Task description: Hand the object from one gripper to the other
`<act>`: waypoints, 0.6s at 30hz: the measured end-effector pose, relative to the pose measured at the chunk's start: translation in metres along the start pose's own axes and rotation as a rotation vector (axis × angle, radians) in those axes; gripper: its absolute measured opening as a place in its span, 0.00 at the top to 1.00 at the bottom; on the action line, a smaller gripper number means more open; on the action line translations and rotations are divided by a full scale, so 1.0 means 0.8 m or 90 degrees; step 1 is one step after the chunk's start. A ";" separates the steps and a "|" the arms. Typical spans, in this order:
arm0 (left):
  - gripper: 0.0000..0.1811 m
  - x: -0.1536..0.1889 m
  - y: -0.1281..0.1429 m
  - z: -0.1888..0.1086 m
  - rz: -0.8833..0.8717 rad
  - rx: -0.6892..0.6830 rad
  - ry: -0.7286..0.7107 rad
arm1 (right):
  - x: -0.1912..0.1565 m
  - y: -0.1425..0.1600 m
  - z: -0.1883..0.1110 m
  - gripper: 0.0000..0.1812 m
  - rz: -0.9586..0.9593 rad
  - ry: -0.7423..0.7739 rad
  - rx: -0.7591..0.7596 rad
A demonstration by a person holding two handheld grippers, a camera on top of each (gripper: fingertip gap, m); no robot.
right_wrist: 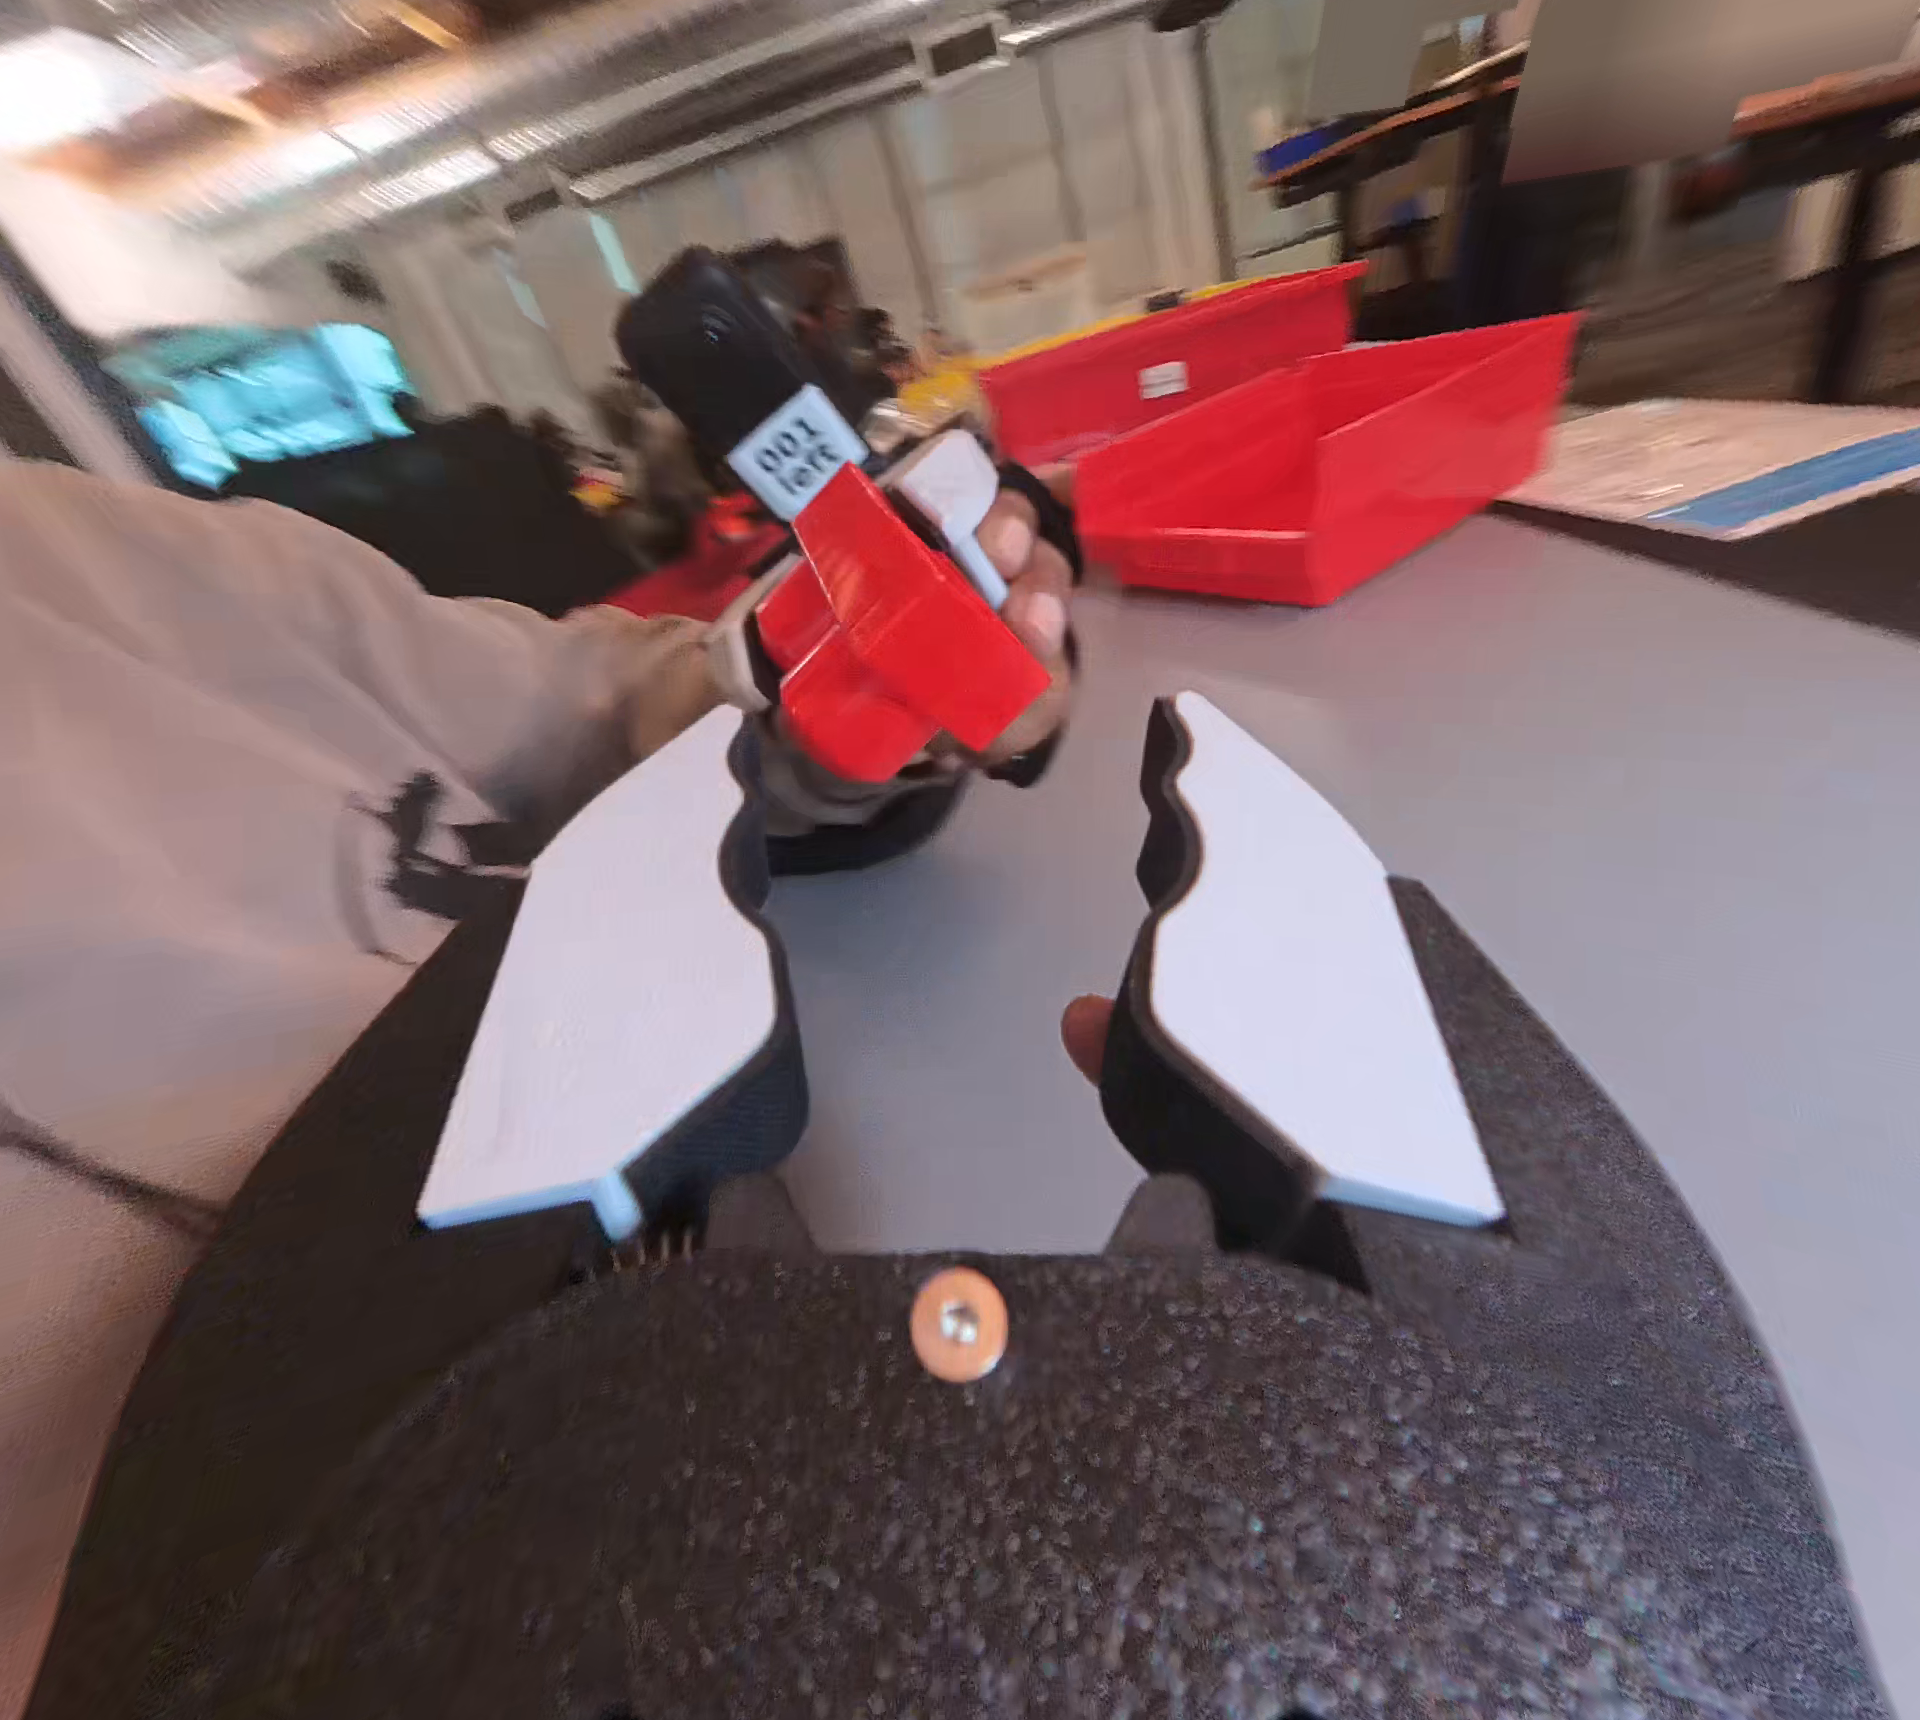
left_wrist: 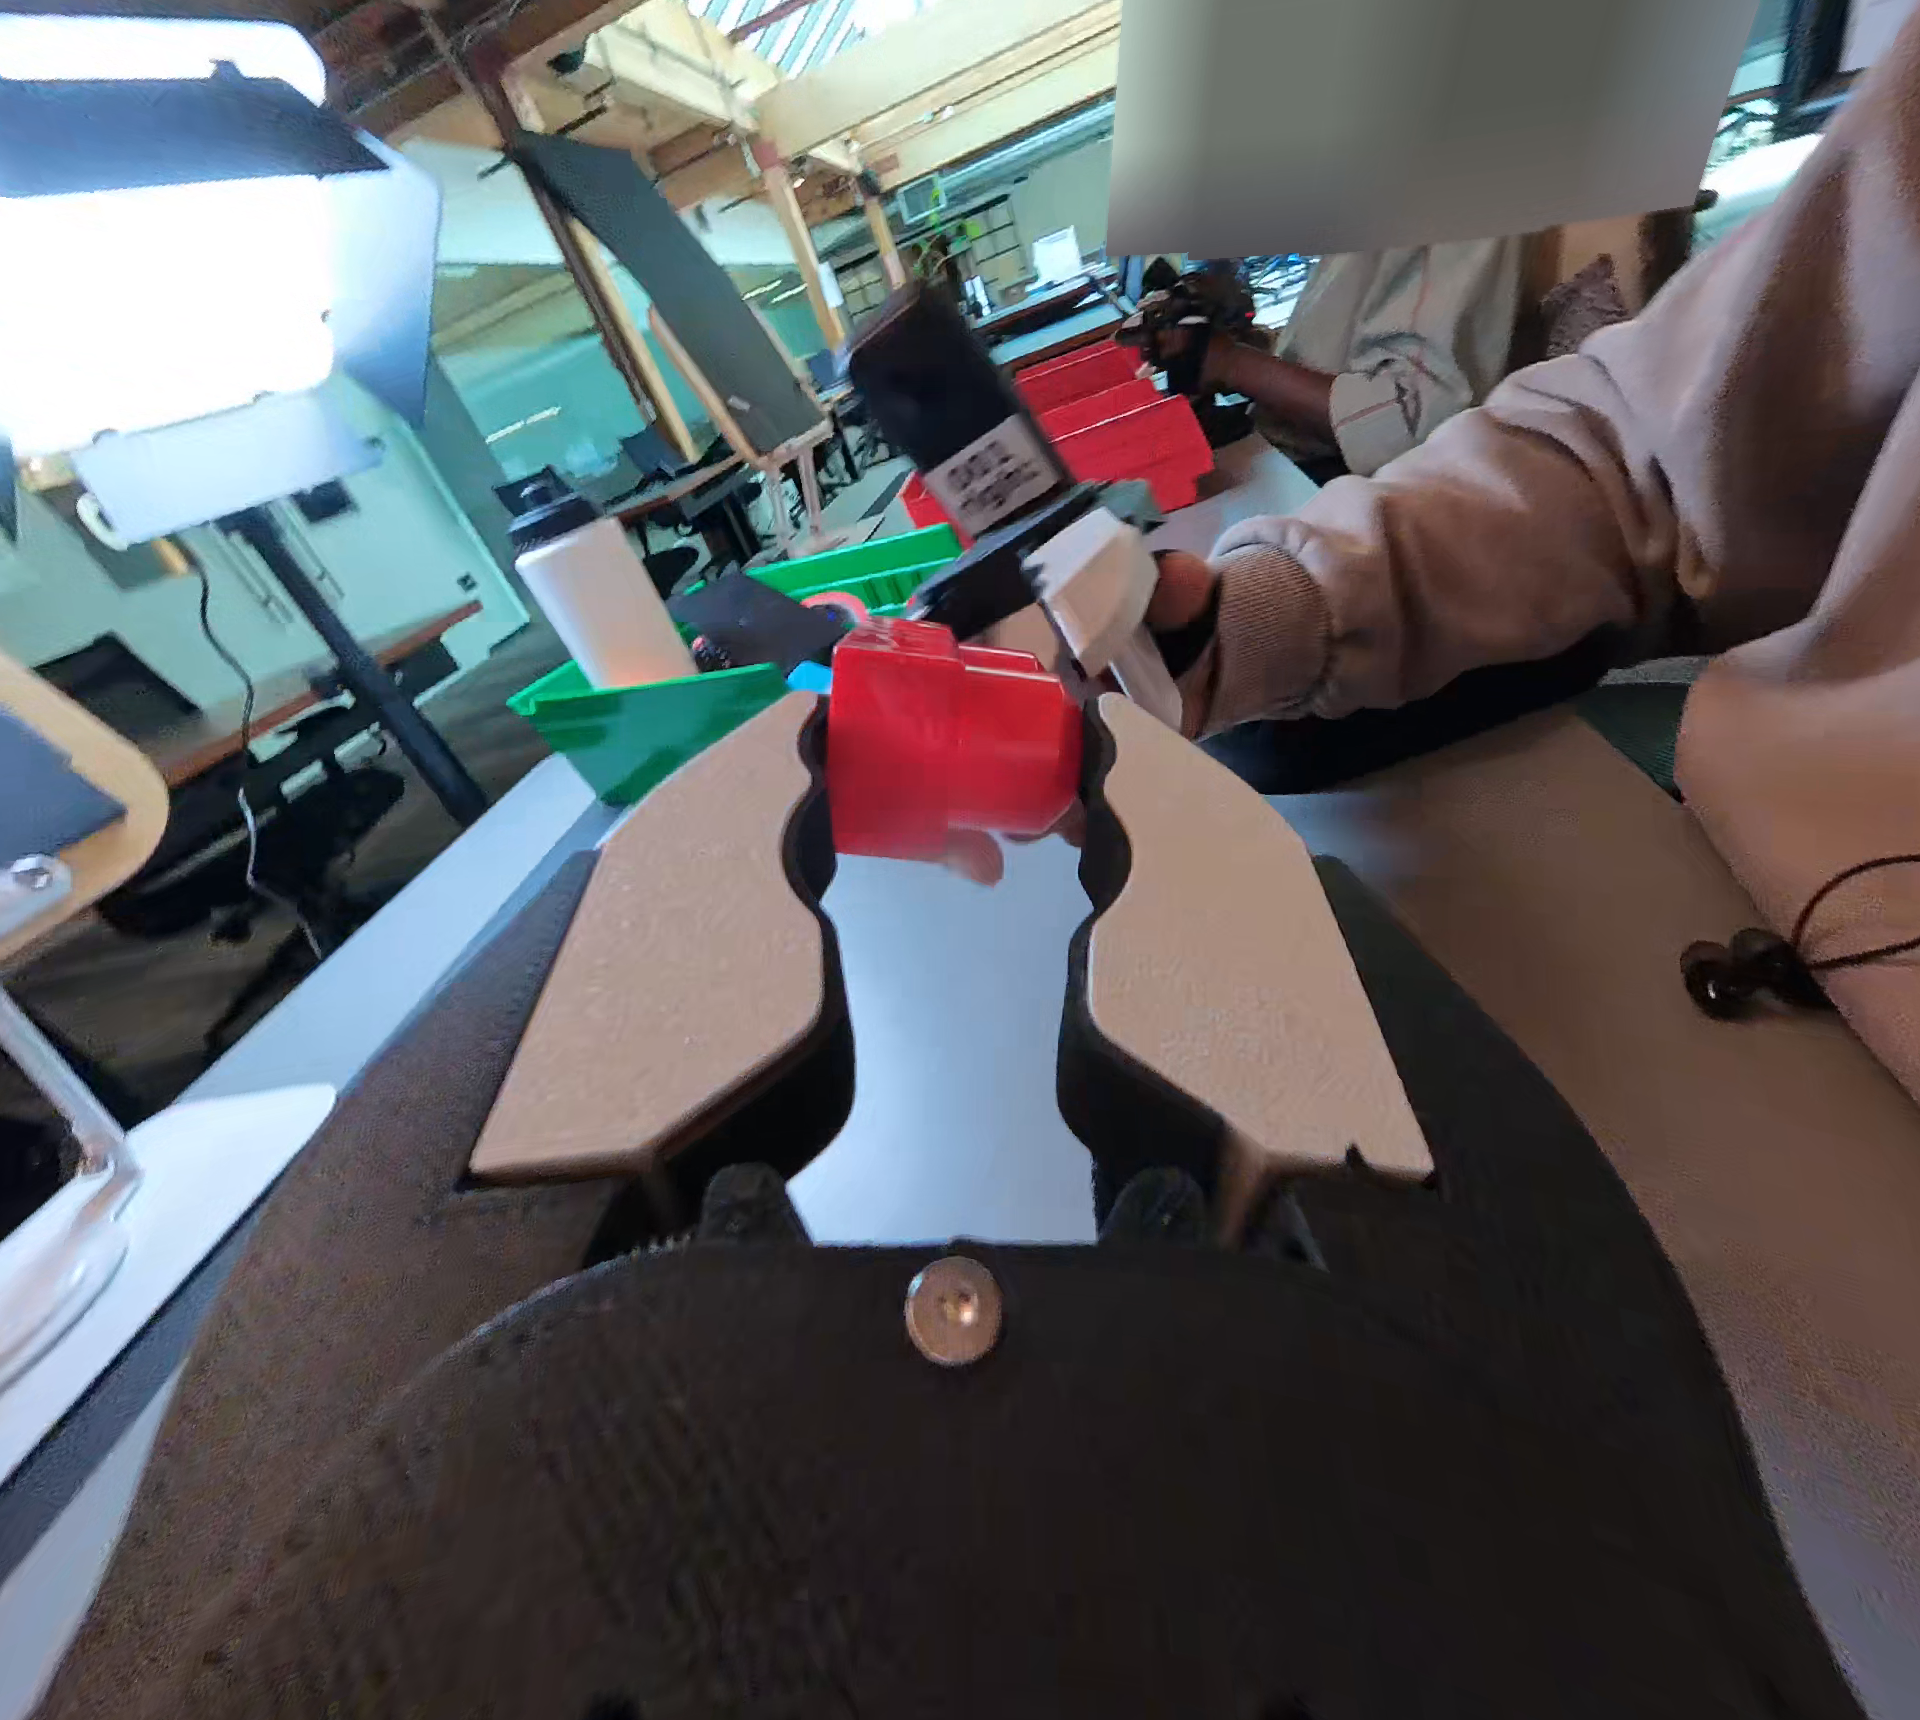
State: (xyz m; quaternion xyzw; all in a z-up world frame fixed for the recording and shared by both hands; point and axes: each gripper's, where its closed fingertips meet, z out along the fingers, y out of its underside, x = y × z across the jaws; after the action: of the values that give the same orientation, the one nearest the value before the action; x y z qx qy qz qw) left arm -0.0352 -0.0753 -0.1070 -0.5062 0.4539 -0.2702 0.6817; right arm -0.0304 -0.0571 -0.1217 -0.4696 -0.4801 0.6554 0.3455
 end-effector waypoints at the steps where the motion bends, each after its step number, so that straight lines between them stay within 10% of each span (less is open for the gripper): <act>1: 0.75 0.008 -0.004 0.002 0.018 0.008 0.011 | -0.010 0.002 0.001 0.61 0.057 -0.053 0.005; 5: 0.75 0.027 -0.003 0.008 0.124 -0.015 0.019 | -0.046 -0.007 0.004 0.62 0.295 -0.239 0.037; 11: 0.75 0.033 0.017 0.012 0.279 -0.101 0.001 | -0.046 0.008 0.016 0.78 0.282 -0.207 0.009; 18: 0.67 0.009 0.018 0.008 -0.145 -0.037 0.053 | -0.017 0.011 0.006 0.78 -0.124 0.015 -0.047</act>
State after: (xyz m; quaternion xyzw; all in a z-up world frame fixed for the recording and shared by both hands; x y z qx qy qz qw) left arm -0.0273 -0.0737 -0.1222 -0.5624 0.4289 -0.3532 0.6124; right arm -0.0304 -0.0731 -0.1258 -0.4407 -0.5435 0.5950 0.3955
